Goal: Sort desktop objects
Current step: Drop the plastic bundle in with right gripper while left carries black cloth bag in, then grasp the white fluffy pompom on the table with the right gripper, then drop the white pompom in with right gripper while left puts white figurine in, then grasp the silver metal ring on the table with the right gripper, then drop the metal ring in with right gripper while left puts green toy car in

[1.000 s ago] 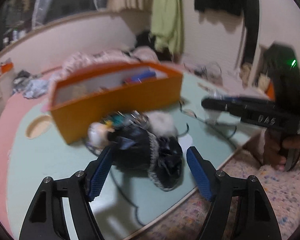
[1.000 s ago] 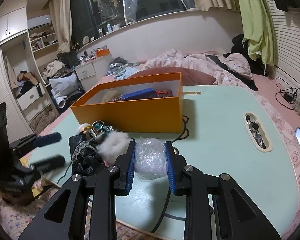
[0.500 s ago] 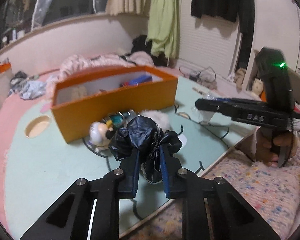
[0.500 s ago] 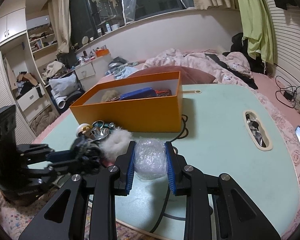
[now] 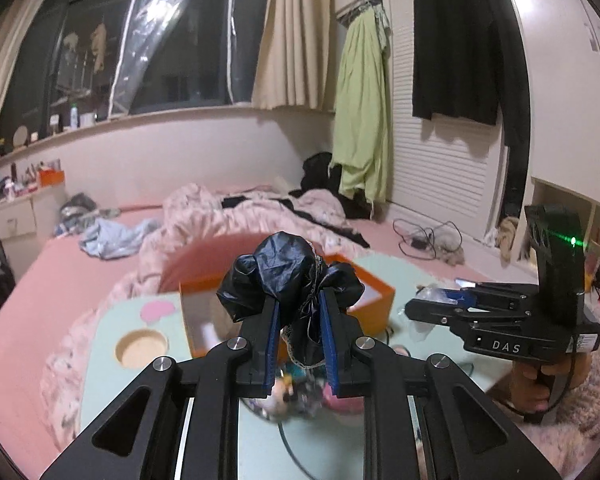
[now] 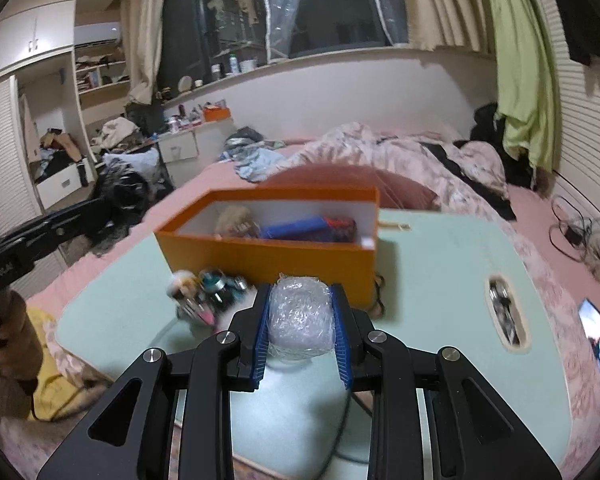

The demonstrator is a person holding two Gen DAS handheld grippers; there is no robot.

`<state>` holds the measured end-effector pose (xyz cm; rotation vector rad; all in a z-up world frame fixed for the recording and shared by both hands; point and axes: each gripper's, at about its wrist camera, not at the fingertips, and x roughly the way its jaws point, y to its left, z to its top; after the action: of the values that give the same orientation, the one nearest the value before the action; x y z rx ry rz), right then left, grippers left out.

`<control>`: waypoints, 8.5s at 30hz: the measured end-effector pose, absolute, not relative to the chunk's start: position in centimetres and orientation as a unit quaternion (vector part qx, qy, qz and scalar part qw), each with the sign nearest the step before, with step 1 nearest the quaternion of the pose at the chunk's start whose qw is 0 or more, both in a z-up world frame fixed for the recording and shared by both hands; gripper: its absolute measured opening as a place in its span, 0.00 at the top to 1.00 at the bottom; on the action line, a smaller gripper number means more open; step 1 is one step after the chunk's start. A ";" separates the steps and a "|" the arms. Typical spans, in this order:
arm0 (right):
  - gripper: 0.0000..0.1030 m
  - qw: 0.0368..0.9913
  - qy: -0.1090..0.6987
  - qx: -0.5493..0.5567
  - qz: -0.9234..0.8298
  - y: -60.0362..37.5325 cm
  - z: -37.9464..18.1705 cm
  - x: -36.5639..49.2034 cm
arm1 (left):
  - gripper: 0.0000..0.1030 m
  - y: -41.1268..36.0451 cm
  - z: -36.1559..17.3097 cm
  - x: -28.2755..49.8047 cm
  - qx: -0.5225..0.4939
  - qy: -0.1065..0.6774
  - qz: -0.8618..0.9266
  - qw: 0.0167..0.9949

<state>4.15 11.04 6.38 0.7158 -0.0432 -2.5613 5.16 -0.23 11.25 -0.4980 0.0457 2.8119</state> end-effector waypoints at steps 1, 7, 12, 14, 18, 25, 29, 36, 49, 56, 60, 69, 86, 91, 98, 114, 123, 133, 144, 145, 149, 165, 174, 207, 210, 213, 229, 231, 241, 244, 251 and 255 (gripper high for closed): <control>0.72 0.242 -0.017 0.259 -0.935 10.7 6.9 3.7 | 0.83 -0.2 11.5 4.7 -0.170 0.016 0.975 0.143; 0.72 0.245 0.010 0.239 -0.939 8.4 9.7 0.9 | 0.83 0.0 12.7 2.2 -0.161 0.015 0.977 0.142; 0.72 0.249 0.018 0.229 -0.941 7.5 11.0 -0.8 | 0.83 -0.6 13.3 0.3 -0.157 0.009 0.977 0.145; 0.72 0.248 0.023 0.225 -0.942 7.2 11.3 -1.3 | 0.82 -0.7 13.3 -0.7 -0.162 0.011 0.977 0.137; 0.72 0.234 0.008 0.238 -0.943 7.0 10.9 -2.9 | 0.78 -1.0 12.8 -3.1 -0.176 -0.009 0.976 0.131; 0.29 0.181 -0.038 0.309 -0.933 7.6 8.2 -6.9 | 0.26 -3.0 10.9 -5.0 -0.204 -0.045 0.975 0.079; 0.24 0.185 -0.096 0.300 -0.931 10.2 8.5 -5.7 | 0.25 -4.5 10.6 -3.7 -0.208 -0.069 0.973 0.079; 0.24 0.188 -0.079 0.287 -0.936 11.4 9.2 -1.8 | 0.14 -4.8 9.0 -0.4 -0.250 -0.079 0.961 0.089; 0.23 0.214 0.051 0.413 -0.884 8.1 1.7 3.6 | 0.13 -0.6 0.4 3.5 -0.385 -0.021 0.917 0.105; 0.04 0.207 0.089 0.439 -0.870 8.1 -0.4 3.5 | 0.00 1.1 0.0 3.3 -0.396 0.051 0.914 0.076; 0.00 0.203 0.086 0.431 -0.875 8.8 -0.4 3.2 | 0.00 1.0 0.3 3.3 -0.398 0.046 0.913 0.079; 0.00 0.201 0.082 0.414 -0.884 9.8 -1.0 3.4 | 0.00 1.1 0.4 3.4 -0.398 0.046 0.913 0.079; 0.10 0.211 0.072 0.389 -0.894 9.6 -0.3 3.0 | 0.00 1.1 0.5 3.3 -0.397 0.046 0.913 0.079; 0.13 0.223 0.084 0.367 -0.899 7.8 1.2 2.3 | 0.00 1.1 0.6 3.3 -0.397 0.046 0.913 0.079; 0.51 0.235 0.110 0.420 -0.869 4.5 -0.3 0.0 | 0.00 1.3 0.9 3.2 -0.393 0.040 0.916 0.076; 0.63 0.238 0.066 0.371 -0.895 6.5 0.6 1.8 | 0.27 -0.8 3.1 -0.2 -0.356 -0.054 0.929 0.084; 0.63 0.237 0.060 0.372 -0.896 6.9 0.7 1.6 | 0.57 -1.8 1.6 -0.2 -0.359 -0.097 0.922 0.105; 0.63 0.230 0.038 0.338 -0.912 8.3 1.9 2.3 | 0.58 -3.9 4.7 2.0 -0.297 -0.115 0.942 0.103; 0.63 0.249 0.016 0.298 -0.922 7.7 7.7 -0.8 | 0.57 -2.8 11.0 -2.1 -0.244 -0.067 0.963 0.088; 0.63 0.244 0.019 0.293 -0.924 7.5 8.3 -1.5 | 0.57 -2.7 11.3 -2.9 -0.245 -0.063 0.964 0.082; 0.63 0.237 0.009 0.299 -0.924 6.8 9.5 -4.6 | 0.56 -2.3 11.3 -6.3 -0.269 -0.045 0.960 0.058; 0.27 0.192 0.009 0.314 -0.930 8.4 7.9 -2.2 | 0.07 -4.4 8.2 -0.1 -0.302 -0.030 0.952 0.037; 0.26 0.151 0.024 0.394 -0.906 11.5 1.9 2.2 | 0.07 -4.0 1.4 3.3 -0.382 -0.019 0.924 0.012; 0.01 0.177 0.056 0.393 -0.901 10.7 0.4 2.3 | 0.00 -2.5 -0.7 3.2 -0.382 0.013 0.924 0.007; 0.01 0.211 0.083 0.383 -0.895 8.9 1.0 2.6 | 0.00 -2.5 -0.7 3.2 -0.382 0.014 0.924 0.007; 0.06 0.253 0.105 0.376 -0.885 6.6 1.7 2.5 | 0.00 -2.5 -0.7 3.3 -0.381 0.013 0.924 0.008; 0.70 0.298 0.072 0.452 -0.838 2.7 -0.5 -1.6 | 0.00 -2.3 -0.7 3.5 -0.380 0.013 0.925 0.009; 0.70 0.300 0.062 0.450 -0.839 3.3 -0.5 -1.3 | 0.00 -2.2 -0.6 3.5 -0.380 0.014 0.925 0.009; 0.70 0.217 -0.025 0.378 -0.900 9.7 1.5 0.7 | 0.00 -0.2 1.1 3.9 -0.356 0.051 0.933 0.026; 0.70 0.169 -0.024 0.361 -0.917 11.2 1.6 1.4 | 0.00 1.4 2.2 3.0 -0.357 0.054 0.931 0.055; 0.70 0.145 -0.053 0.341 -0.927 12.9 2.0 1.9 | 0.02 3.9 2.4 -3.2 -0.410 0.015 0.910 0.062; 0.70 0.150 -0.050 0.347 -0.924 12.7 1.9 1.7 | 0.07 4.3 1.8 -5.0 -0.425 0.005 0.904 0.039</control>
<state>1.74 12.67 1.92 0.9972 -0.1441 -2.6555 -5.03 4.32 1.78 -1.3039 0.0156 2.7725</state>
